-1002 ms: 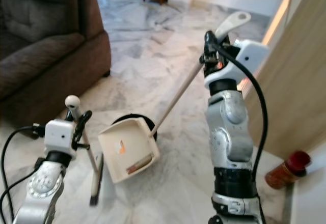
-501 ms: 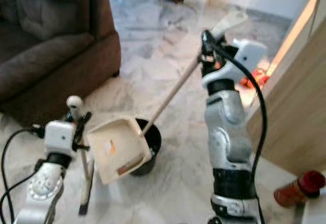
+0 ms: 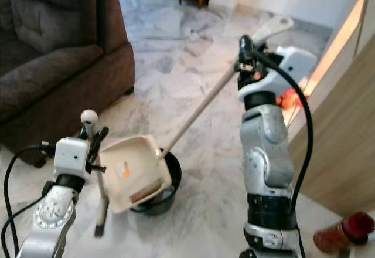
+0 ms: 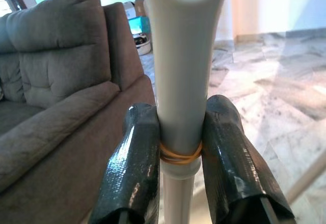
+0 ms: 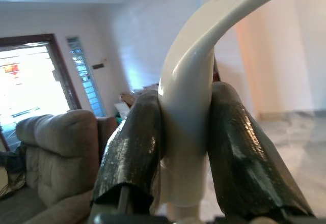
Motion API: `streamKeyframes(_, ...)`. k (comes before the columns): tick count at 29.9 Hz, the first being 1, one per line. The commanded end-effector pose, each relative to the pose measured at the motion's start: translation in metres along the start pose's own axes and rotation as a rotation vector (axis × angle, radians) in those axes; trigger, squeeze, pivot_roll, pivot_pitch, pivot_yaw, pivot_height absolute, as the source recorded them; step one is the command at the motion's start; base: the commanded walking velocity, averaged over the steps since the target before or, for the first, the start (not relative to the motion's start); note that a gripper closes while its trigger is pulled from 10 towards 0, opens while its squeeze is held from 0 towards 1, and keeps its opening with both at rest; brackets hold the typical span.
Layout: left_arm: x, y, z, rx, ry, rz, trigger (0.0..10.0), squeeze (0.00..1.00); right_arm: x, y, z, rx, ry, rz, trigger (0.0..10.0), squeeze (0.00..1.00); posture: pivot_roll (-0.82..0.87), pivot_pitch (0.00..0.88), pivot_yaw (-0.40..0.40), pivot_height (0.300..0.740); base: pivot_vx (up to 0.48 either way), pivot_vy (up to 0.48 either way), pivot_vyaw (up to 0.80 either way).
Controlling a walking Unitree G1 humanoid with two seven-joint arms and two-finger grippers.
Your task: Sweep floor
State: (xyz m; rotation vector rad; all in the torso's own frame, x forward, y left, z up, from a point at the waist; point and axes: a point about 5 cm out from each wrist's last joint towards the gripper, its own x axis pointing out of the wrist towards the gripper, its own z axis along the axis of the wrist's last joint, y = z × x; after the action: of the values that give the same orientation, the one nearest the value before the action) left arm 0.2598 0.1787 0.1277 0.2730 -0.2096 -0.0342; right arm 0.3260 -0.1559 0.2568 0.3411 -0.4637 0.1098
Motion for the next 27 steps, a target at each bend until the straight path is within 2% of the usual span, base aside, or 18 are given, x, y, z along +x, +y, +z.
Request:
streamKeyframes(1,0.0008,0.0039,0.005,0.019,-0.028,0.013,10.0,0.0,0.0038,0.0113,0.0141,0.007,-0.068,0.045,10.0,0.0,0.07,0.08,-0.027,0.74,0.27,0.0,0.0)
streamKeyframes(8,0.0015,0.0039,0.0049,0.019,-0.029,0.012,10.0,0.0,0.004,0.0141,0.0137,-0.008,-0.069,0.062,10.0,0.0,0.07,0.08,-0.026,0.74,0.273,0.0,0.62)
streamKeyframes(27,0.0014,0.004,0.0047,0.021,-0.029,0.014,10.0,0.0,0.0025,0.0169,0.0105,0.002,-0.056,0.066,10.0,0.0,0.07,0.097,-0.028,0.74,0.273,0.0,0.0)
